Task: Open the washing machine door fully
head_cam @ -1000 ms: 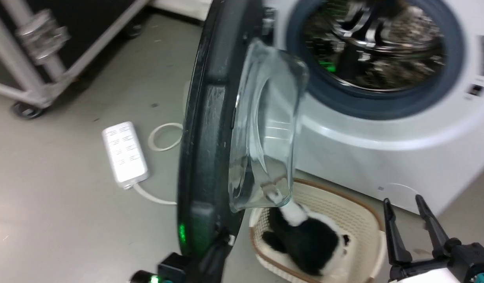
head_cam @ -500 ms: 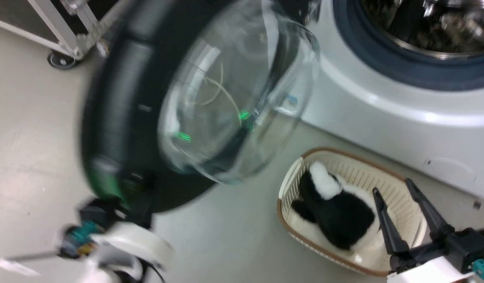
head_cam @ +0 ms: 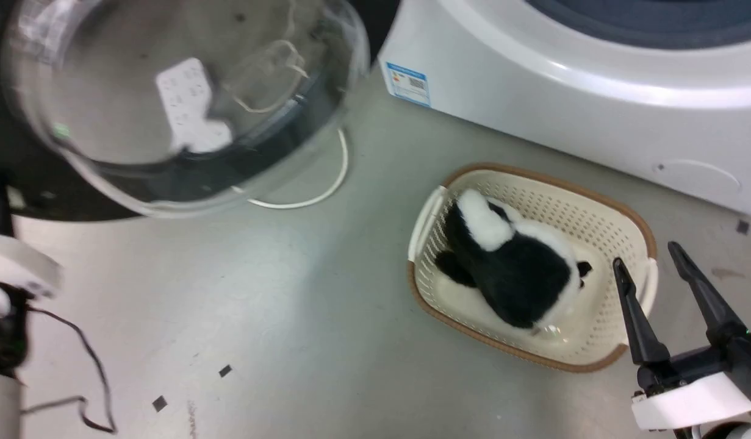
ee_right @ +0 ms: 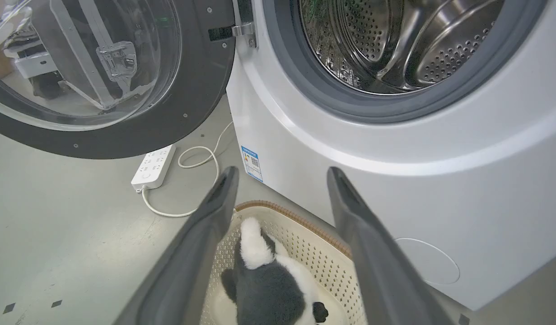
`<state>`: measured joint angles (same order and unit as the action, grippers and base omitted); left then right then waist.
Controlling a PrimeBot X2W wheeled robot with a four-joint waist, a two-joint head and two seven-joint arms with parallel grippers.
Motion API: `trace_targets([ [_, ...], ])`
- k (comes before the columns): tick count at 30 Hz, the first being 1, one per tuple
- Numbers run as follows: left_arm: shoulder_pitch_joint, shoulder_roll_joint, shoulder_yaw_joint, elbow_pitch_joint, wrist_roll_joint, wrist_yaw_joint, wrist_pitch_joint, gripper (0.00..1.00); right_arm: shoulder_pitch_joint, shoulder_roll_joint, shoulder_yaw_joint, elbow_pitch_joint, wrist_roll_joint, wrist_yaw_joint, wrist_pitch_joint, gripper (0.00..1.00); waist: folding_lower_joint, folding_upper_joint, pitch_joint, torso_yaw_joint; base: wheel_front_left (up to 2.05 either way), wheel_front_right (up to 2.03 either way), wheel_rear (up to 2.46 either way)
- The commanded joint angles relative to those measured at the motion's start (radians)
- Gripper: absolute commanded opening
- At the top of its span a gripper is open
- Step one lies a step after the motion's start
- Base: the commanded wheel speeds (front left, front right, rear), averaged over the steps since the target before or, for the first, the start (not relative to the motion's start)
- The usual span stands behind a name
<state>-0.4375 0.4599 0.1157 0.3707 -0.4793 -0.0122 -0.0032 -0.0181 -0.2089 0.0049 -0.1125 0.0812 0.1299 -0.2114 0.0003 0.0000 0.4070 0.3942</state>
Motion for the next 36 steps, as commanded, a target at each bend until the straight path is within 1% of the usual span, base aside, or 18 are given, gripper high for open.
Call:
trace_targets([
  [1, -0.033, 0.013, 0.016, 0.027, -0.01, -0.002, -0.018, 0.0, -0.017, -0.006, -0.002, -0.009, 0.001, 0.001, 0.002, 1.0, -0.0003, 0.0, 0.022, -0.023, 0.0, 0.0, 0.0],
  [4, -0.079, 0.045, 0.054, 0.109, -0.028, -0.017, -0.07, 0.0, -0.02, -0.003, -0.002, -0.011, 0.0, 0.001, 0.0, 1.0, -0.0003, 0.0, 0.029, -0.042, 0.0, 0.0, 0.0],
  [5, -0.101, 0.061, 0.066, 0.163, -0.032, -0.031, -0.124, 0.0, -0.021, -0.002, -0.005, -0.004, -0.008, 0.001, -0.004, 1.0, -0.0003, 0.0, 0.024, -0.051, 0.0, 0.0, 0.0],
  [7, -0.106, 0.065, 0.064, 0.186, -0.029, -0.042, -0.155, 0.0, -0.02, 0.0, -0.007, 0.003, -0.013, 0.001, -0.008, 1.0, -0.0003, 0.0, 0.014, -0.054, 0.0, 0.0, 0.0],
  [11, -0.1, 0.058, 0.052, 0.206, -0.019, -0.049, -0.195, 0.0, -0.021, 0.017, -0.02, 0.018, -0.022, 0.001, -0.021, 1.0, -0.0003, 0.0, -0.02, -0.057, 0.0, 0.0, 0.0],
  [16, -0.057, 0.02, 0.008, 0.137, 0.008, -0.059, -0.224, 0.0, -0.023, 0.046, -0.028, 0.045, -0.027, 0.001, -0.036, 1.0, -0.0003, 0.0, -0.097, -0.072, 0.0, 0.0, 0.0],
  [17, -0.041, 0.009, 0.005, 0.111, 0.009, -0.056, -0.229, 0.0, -0.024, 0.052, -0.033, 0.049, -0.031, 0.001, -0.039, 1.0, -0.0003, 0.0, -0.113, -0.079, 0.0, 0.0, 0.0],
  [19, -0.001, -0.029, 0.015, 0.045, 0.002, -0.034, -0.239, 0.0, -0.028, 0.063, -0.044, 0.058, -0.049, 0.001, -0.044, 1.0, -0.0003, 0.0, -0.149, -0.099, 0.0, 0.0, 0.0],
  [22, 0.085, -0.085, 0.001, -0.073, 0.016, 0.001, -0.246, 0.0, -0.037, 0.095, -0.07, 0.071, -0.068, 0.001, -0.048, 1.0, -0.0003, 0.0, -0.195, -0.136, 0.0, 0.0, 0.0],
  [27, 0.221, -0.174, -0.028, -0.261, 0.027, 0.046, -0.25, 0.0, -0.03, 0.131, -0.083, 0.052, -0.083, 0.001, -0.05, 1.0, -0.0003, 0.0, -0.262, -0.204, 0.0, 0.0, 0.0],
  [30, 0.297, -0.222, -0.04, -0.343, 0.036, 0.071, -0.253, 0.0, -0.012, 0.142, -0.087, 0.044, -0.083, 0.001, -0.05, 1.0, -0.0003, 0.0, -0.289, -0.25, 0.0, 0.0, 0.0],
  [33, 0.362, -0.264, -0.081, -0.395, 0.076, 0.084, -0.256, 0.0, 0.004, 0.149, -0.095, 0.03, -0.08, 0.001, -0.05, 1.0, -0.0003, 0.0, -0.307, -0.284, 0.0, 0.0, 0.0],
  [34, 0.382, -0.272, -0.097, -0.401, 0.094, 0.087, -0.256, 0.14, 0.01, 0.151, -0.095, 0.023, -0.079, 0.001, -0.05, 1.0, -0.0003, 0.0, -0.313, -0.293, 0.0, 0.0, 0.0],
  [36, 0.419, -0.285, -0.128, -0.4, 0.13, 0.09, -0.257, 1.0, 0.025, 0.154, -0.087, 0.016, -0.078, 0.001, -0.05, 1.0, -0.0003, 0.0, -0.328, -0.315, 0.0, 0.0, 0.0],
])
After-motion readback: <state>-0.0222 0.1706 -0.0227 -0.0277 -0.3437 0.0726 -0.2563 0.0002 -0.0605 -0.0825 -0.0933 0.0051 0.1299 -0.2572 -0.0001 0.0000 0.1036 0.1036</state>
